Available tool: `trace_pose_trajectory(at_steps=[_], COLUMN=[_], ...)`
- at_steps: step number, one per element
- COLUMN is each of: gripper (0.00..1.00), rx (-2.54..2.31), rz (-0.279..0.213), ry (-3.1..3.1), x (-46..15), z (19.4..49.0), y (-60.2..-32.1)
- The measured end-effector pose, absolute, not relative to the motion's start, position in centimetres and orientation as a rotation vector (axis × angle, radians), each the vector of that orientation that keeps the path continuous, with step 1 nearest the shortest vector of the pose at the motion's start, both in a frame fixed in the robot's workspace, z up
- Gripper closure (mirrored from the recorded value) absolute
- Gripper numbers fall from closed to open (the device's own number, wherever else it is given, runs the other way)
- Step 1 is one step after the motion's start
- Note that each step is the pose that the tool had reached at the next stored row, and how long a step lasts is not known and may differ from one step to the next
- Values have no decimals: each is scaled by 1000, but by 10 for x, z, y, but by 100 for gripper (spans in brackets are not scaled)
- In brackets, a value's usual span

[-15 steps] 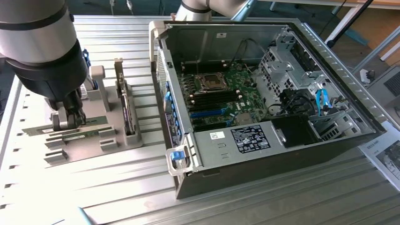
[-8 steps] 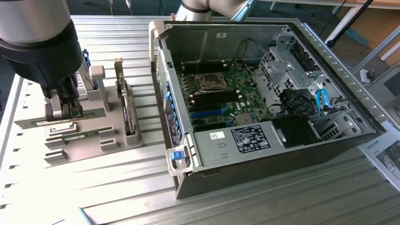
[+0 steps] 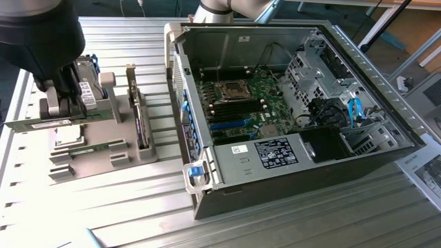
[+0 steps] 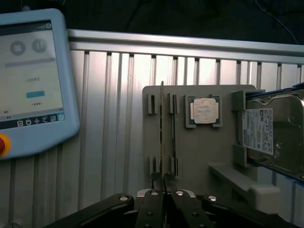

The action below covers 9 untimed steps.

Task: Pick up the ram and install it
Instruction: 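Pick up the ram and move it above insertion slot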

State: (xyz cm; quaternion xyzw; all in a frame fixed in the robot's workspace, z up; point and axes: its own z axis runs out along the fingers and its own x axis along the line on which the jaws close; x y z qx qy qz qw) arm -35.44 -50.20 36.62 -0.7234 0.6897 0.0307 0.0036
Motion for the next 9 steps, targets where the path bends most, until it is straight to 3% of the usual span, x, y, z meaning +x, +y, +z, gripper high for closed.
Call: trace_pose_trajectory(at_steps=[9], gripper=[88], rx=[-2267], rz=[96], ry=[2162], x=[-354], z=[391], y=[-502])
